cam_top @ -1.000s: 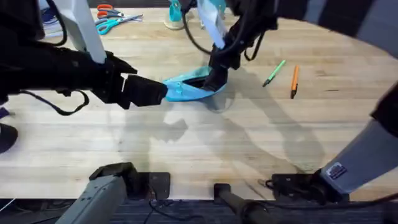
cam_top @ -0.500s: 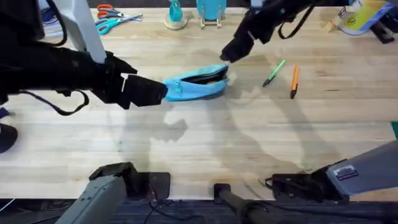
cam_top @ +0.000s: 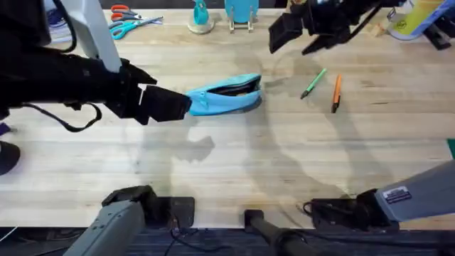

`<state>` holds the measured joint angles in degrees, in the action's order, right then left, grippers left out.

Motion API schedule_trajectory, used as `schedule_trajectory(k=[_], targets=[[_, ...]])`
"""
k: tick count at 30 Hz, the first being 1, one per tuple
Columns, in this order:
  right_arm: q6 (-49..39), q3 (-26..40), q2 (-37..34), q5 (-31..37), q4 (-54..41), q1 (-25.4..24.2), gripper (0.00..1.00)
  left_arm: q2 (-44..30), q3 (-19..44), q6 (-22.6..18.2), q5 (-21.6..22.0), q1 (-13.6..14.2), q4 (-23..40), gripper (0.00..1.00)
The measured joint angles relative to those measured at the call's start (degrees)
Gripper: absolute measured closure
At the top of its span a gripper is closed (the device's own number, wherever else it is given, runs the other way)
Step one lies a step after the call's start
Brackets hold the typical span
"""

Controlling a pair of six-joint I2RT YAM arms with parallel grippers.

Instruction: Unzip the bag, pick up the pens from the table one at a time and place them inside, then zip the bag closed.

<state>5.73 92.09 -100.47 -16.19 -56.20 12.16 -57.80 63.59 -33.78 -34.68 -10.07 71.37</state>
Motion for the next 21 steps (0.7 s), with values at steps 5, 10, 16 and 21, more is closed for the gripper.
schedule_trajectory(k=[5,10,16,21], targets=[[5.04,0.0,0.0,2.83,-2.62,-0.5,0.004,0.0,0.0,0.0,0.0,0.0,0.0,0.005],[6.73,0.0,0.0,3.11,-2.56,-0.5,0.005,0.0,0.0,0.0,0.0,0.0,0.0,0.005],[8.45,0.0,0.0,4.03,-2.6,-0.5,0.005,0.0,0.0,0.0,0.0,0.0,0.0,0.005],[15.55,0.0,0.0,10.95,-5.59,-0.5,0.004,0.0,0.0,0.0,0.0,0.0,0.0,0.005]])
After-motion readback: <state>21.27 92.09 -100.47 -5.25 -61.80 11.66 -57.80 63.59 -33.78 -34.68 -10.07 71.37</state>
